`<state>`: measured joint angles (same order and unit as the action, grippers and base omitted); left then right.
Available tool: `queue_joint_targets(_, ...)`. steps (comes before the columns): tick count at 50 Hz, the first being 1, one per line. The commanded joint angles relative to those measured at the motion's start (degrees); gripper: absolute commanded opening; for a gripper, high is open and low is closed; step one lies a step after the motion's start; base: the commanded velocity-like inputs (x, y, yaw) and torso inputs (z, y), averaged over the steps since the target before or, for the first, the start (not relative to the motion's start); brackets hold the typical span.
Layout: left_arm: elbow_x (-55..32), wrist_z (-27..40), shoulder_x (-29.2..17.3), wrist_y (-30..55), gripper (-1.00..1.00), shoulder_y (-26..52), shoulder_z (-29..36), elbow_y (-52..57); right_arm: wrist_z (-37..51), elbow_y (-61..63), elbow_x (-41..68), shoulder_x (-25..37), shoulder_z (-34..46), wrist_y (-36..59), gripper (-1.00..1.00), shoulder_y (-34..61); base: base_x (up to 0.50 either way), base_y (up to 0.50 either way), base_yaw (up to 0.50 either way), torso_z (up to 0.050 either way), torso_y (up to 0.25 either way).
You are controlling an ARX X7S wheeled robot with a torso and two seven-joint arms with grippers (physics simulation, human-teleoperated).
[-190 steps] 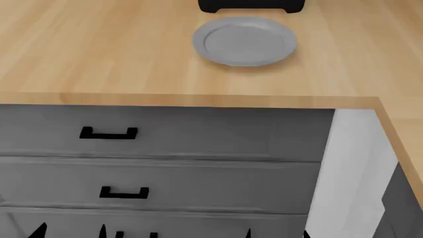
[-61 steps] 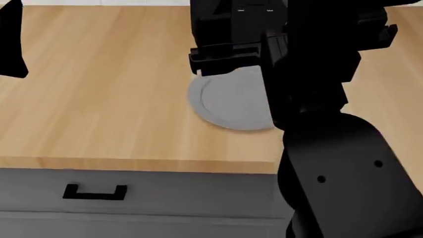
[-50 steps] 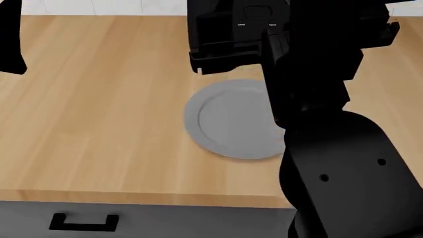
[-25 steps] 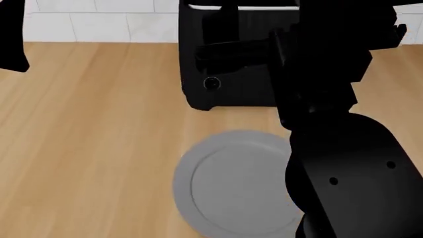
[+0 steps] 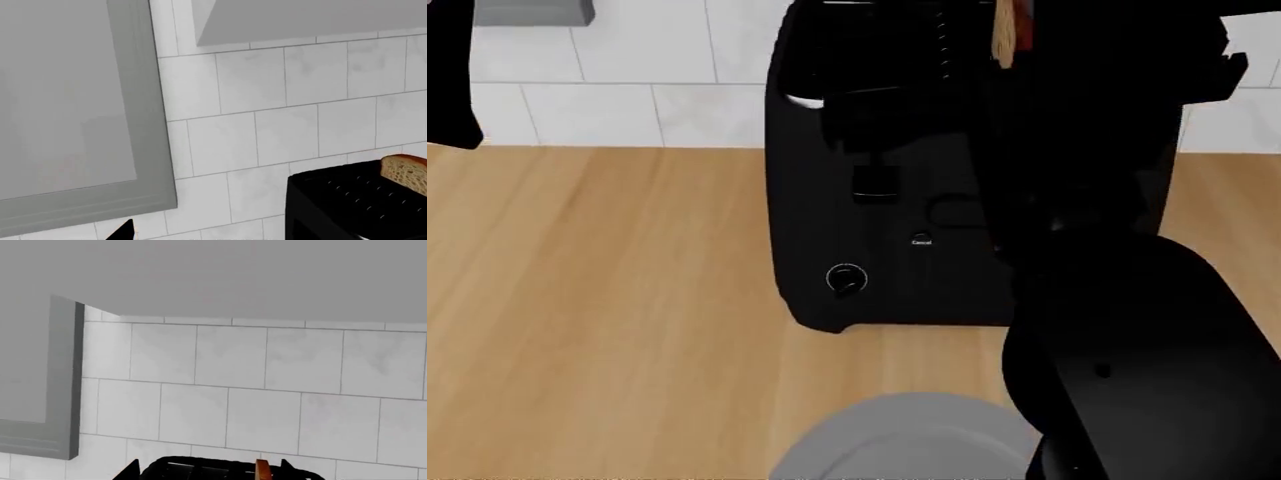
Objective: Place the toasted item on a plate.
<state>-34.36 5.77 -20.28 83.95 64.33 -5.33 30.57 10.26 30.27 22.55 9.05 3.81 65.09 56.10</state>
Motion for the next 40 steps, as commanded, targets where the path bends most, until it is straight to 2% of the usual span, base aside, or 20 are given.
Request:
queue_joint_targets(1,-0.6,0.5,-0.2,-0.2,1.0,-0.1,0.0,-0.1,0.4,0.2,0.5,0.2,-0.1,0.0,1.0,-0.1,0.0,0.0,0.0,0.0,0.0)
queue_joint_targets(6,-0.8,0.6,-0.3,-0.5,1.0,-0.4,0.1,-0.1,0.7,0.2,0.7,0.6,0.3,0.9,1.0,0.1,0.0,0.0,0.0,0.0,0.0)
queue_joint_targets(12,-1.0,0.8,-0.4,-0.9,1.0,-0.9,0.0,-0.1,1.8,0.9,1.5,1.4,1.7,7.2,1.0,2.9,0.0,0.0,0.0,0.0,0.0)
queue_joint_targets(18,-1.3,0.9,-0.7,-1.2,1.0,-1.8,-0.4,0.1,2.5,-1.8,2.1,2.3,2.9,15.6,1.0,9.2,0.0,0.0,0.0,0.0,0.0)
queue_joint_targets(22,-1.6,1.1,-0.3,-1.2,1.0,-1.8,0.0,0.1,2.4,-7.0,1.4,3.3,6.6,18.9,1.0,15.1,0.0,0.0,0.0,0.0,0.0)
queue_joint_targets(30,-1.4,1.1,-0.4,-2.4,1.0,-1.9,1.1,-1.1,-2.1,-26.7,-0.3,4.5,13.0,14.6,1.0,25.3,0.0,0.0,0.0,0.0,0.0)
queue_joint_targets(40,-1.5,1.0,-1.3,-3.8,1.0,-4.1,0.3,-1.1,-4.0,-41.6,-3.3,4.2,17.6,9.3,1.0,32.1,0.0,0.0,0.0,0.0,0.0)
